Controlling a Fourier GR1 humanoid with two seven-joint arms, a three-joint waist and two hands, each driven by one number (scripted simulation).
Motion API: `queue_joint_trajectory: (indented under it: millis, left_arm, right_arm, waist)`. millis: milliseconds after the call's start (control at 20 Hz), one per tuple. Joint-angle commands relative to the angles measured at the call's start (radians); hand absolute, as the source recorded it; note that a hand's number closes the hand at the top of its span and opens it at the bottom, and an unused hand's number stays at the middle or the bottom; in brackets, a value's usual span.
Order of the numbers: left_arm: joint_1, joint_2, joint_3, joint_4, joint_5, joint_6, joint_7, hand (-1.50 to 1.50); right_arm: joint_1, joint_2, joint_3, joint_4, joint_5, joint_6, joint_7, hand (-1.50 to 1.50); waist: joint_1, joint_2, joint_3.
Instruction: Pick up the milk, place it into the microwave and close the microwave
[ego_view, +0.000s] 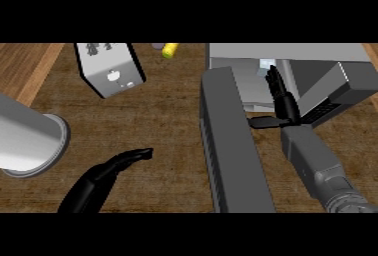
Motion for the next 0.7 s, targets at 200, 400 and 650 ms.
queue_joint_trajectory:
  millis: [200,400,650]
  left_arm:
    - [-0.105,0.015,-0.036,0.146,-0.058,-0.045,-0.03,1.5]
    - [-0.212,-0.043,-0.102,0.258,-0.111,0.092,0.005,1.5]
    - [-0.213,-0.043,-0.188,0.342,-0.208,0.062,0.002,1.5]
  right_arm:
    - [0.105,-0.007,0.026,-0.072,0.005,0.086,-0.054,-1.5]
    - [0.221,-0.029,0.06,-0.157,0.008,0.154,-0.068,-1.5]
    - [0.318,-0.022,0.102,-0.281,0.016,0.17,-0.048,-1.5]
  waist:
    - [-0.025,-0.013,-0.002]
    - [-0.049,-0.022,-0.003]
    - [-0.069,-0.029,-0.004]
